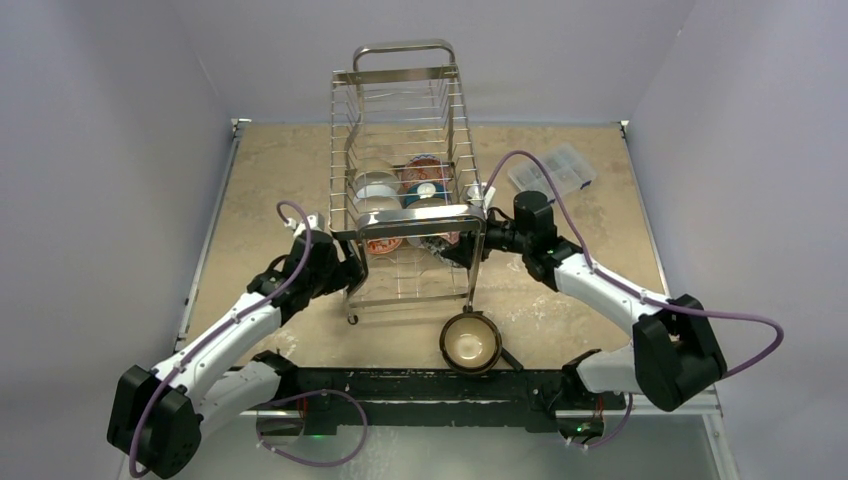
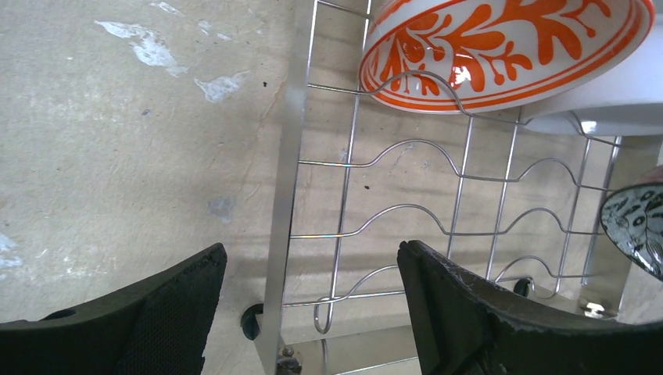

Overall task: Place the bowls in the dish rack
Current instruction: Adjust the dish rack at the center of the board.

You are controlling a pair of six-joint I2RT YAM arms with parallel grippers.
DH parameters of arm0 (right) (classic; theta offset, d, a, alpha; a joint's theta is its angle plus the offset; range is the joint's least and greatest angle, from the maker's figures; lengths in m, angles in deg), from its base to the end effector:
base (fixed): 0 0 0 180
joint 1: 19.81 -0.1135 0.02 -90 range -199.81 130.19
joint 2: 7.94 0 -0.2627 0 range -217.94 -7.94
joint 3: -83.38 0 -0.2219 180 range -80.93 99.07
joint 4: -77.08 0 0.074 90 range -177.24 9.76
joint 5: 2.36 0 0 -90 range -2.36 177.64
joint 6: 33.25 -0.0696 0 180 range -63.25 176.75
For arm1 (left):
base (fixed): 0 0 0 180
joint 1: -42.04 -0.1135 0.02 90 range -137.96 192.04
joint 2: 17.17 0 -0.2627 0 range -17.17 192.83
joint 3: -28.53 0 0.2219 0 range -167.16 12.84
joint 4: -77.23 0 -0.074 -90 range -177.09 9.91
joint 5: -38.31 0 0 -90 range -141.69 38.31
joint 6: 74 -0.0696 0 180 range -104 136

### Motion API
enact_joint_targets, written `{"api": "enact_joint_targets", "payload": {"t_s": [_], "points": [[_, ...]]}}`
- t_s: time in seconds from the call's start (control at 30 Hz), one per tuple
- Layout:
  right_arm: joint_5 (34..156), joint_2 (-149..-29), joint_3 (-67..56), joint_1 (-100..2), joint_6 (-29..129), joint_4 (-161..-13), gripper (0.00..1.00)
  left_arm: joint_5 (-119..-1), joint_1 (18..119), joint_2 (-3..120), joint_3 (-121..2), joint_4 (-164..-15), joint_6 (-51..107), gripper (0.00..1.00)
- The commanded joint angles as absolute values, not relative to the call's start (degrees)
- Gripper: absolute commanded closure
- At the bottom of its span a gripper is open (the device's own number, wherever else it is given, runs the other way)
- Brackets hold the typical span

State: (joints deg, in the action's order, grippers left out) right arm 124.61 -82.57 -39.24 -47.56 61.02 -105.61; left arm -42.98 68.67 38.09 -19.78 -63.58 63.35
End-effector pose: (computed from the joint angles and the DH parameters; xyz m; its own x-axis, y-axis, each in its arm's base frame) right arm 0.2352 0.1710 0.2684 -0.1558 -0.1492 -0.9765 -0.9012 0.4261 0.0787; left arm 0.1741 -0.0755 0.1996 -0.6936 -0.4655 -0.5498 -0.2374 0.8682 -0.4357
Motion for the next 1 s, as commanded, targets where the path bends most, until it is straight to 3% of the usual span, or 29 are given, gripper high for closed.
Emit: {"api": "enact_joint_targets", "payload": {"t_s": [0.0,0.67,0.97], "points": [[127.06,-82.34,-38.46,-47.59,70.05,-114.4,1.0,-45.88,68.34,36.8,-18.93,-67.54,62.3,0.2],[136.49,-87.09,-39.19,-48.3,87.61,-114.58,1.0,-44.28,68.32,32.6,-17.57,-68.95,62.55,0.18],[135.32,-90.6,-36.06,-50.27,94.1,-105.52,1.0,-44.12,68.33,31.96,-18.19,-68.45,62.05,0.18]]}}
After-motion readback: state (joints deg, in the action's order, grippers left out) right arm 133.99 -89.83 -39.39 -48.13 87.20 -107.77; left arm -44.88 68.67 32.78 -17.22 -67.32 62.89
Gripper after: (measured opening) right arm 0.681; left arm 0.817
